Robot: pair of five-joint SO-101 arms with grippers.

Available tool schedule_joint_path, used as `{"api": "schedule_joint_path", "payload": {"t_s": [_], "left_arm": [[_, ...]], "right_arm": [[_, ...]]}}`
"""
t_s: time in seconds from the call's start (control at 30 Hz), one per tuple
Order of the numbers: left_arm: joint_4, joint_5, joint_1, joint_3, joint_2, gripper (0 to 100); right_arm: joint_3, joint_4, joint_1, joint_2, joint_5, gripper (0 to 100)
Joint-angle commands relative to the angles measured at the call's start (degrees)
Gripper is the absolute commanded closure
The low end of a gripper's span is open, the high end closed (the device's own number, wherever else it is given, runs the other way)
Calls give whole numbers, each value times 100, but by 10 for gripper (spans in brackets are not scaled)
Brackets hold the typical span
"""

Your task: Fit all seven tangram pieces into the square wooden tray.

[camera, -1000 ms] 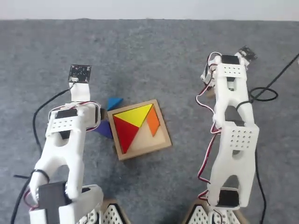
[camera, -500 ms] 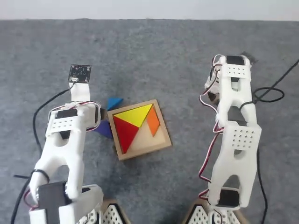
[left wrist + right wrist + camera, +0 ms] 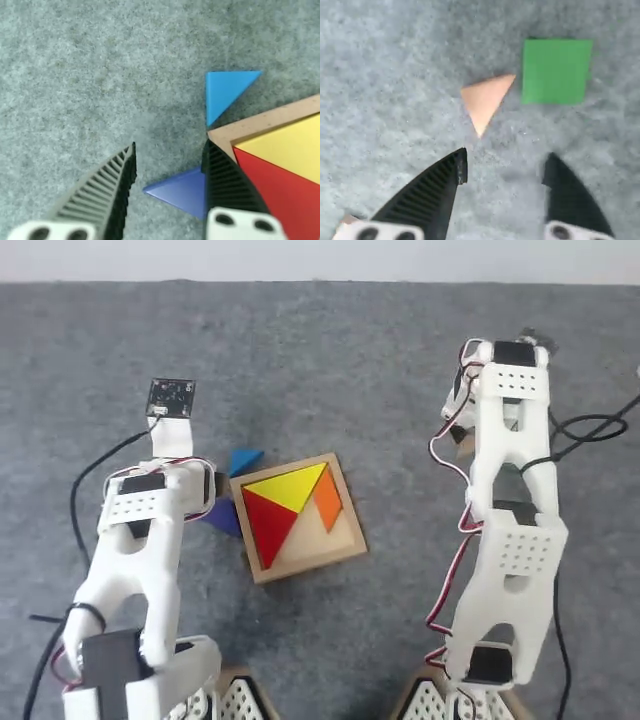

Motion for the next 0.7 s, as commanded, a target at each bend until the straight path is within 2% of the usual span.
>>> {"api": "schedule_joint_path", "payload": {"t_s": [0.0, 0.4, 0.53, 0.67], "left_arm": [[-105, 26, -35, -22, -255, 787], [-123, 18, -35, -22, -255, 787], [-123, 18, -35, -22, -255, 787], [-123, 18, -35, -22, -255, 787]], "right_arm": [[-158, -585, 101, 356, 9, 703], [-1512, -804, 286, 1596, -1011, 703], [-1802, -857, 347, 1921, -1653, 703], [-2101, -699, 356, 2114, -1785, 703]]}}
